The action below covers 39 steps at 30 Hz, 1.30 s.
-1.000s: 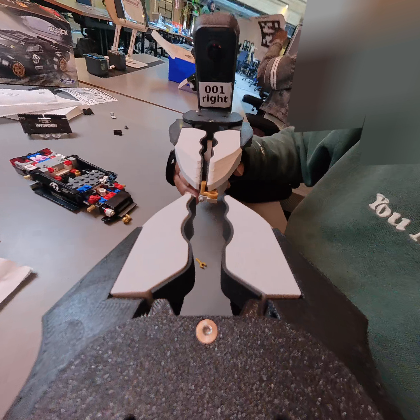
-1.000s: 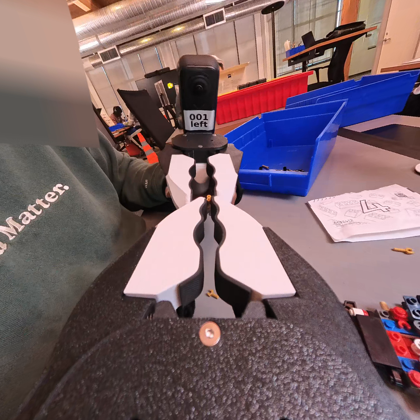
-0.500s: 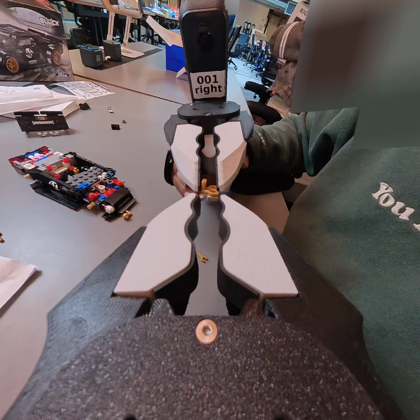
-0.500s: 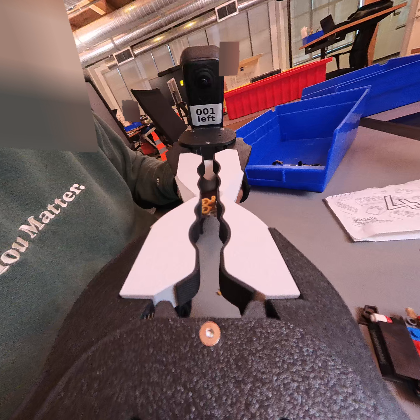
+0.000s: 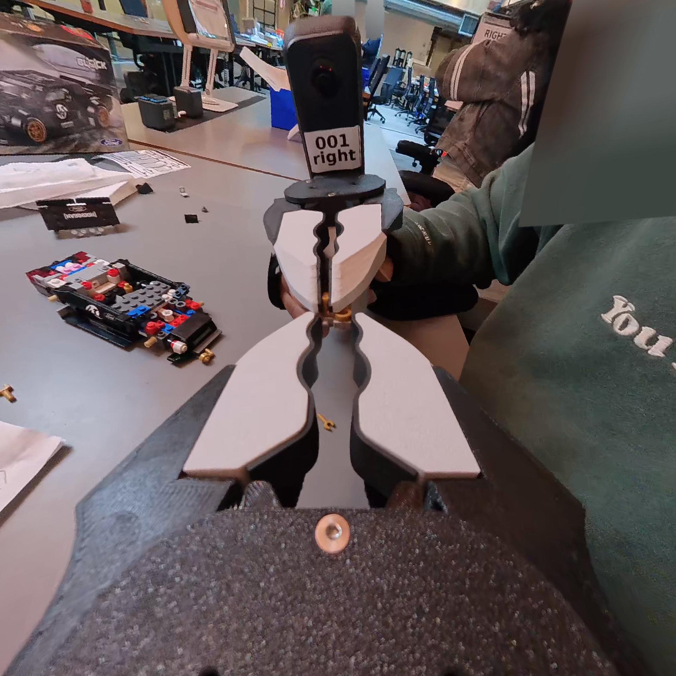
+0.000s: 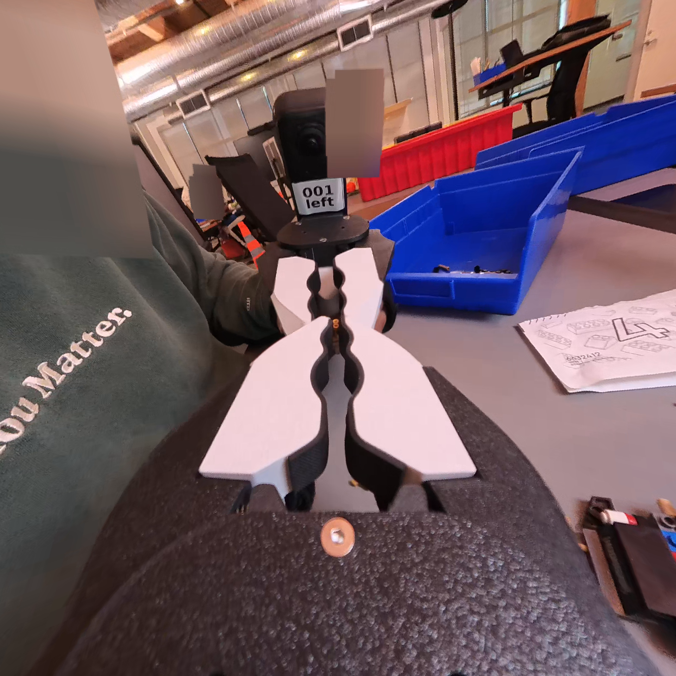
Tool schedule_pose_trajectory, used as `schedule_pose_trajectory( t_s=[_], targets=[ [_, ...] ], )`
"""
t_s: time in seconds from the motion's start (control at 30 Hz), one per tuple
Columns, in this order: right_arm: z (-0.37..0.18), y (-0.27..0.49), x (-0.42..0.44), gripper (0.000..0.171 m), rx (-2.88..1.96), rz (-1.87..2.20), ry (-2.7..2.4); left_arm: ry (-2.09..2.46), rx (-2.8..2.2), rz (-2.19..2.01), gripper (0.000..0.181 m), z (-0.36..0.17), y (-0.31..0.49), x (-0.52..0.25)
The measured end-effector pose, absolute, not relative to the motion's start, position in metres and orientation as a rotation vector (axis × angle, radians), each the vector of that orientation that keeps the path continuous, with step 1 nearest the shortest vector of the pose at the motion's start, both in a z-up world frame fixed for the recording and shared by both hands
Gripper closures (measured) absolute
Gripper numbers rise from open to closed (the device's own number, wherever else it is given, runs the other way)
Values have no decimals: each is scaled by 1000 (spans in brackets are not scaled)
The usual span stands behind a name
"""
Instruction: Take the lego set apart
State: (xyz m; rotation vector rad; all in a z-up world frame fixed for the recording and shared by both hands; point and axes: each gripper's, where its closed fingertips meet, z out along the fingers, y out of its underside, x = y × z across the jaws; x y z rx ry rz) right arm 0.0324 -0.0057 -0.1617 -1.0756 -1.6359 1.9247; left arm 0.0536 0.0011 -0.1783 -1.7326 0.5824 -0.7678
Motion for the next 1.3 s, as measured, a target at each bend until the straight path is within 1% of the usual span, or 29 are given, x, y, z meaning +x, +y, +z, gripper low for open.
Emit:
schedule_pose_trajectory(
  t_s=[0.27,0.37,0.43,0.47,0.5,0.57,0.67,0.8,0.9,1.03,1.13,1.23,1.3],
  targets=[
    [-154,-4,31,169,-1084,1995,-1541,520,-1733,-854,166,-174,2,54],
    [-149,-1,32,169,-1074,2039,-1490,542,-1771,-806,168,-181,3,56],
    [-117,13,36,169,-1022,2181,-1311,702,-1986,-695,166,-238,-3,70],
    [-115,15,36,169,-991,2102,-1345,721,-2002,-715,166,-246,-6,80],
    [-120,15,37,168,-981,2006,-1399,712,-1973,-689,166,-238,-1,77],
    [-131,25,38,168,-1054,1956,-1414,649,-1947,-670,166,-222,11,58],
    [-153,40,33,168,-1129,1755,-1544,605,-1956,-588,166,-224,14,36],
    [-166,36,29,168,-1151,1749,-1593,548,-1990,-515,167,-227,18,16],
    [-178,32,25,168,-1170,1674,-1649,500,-2010,-335,167,-222,23,-16],
    [-211,33,19,168,-1200,1391,-1799,414,-1990,-205,167,-206,24,-51],
    [-236,29,16,168,-1162,1155,-1925,366,-2008,-25,167,-201,23,-79],
    [-251,23,15,167,-1126,1028,-2000,255,-2038,257,167,-194,19,-121],
    [-257,22,15,156,-1094,958,-2035,199,-2049,413,166,-191,14,-143]
  ],
)
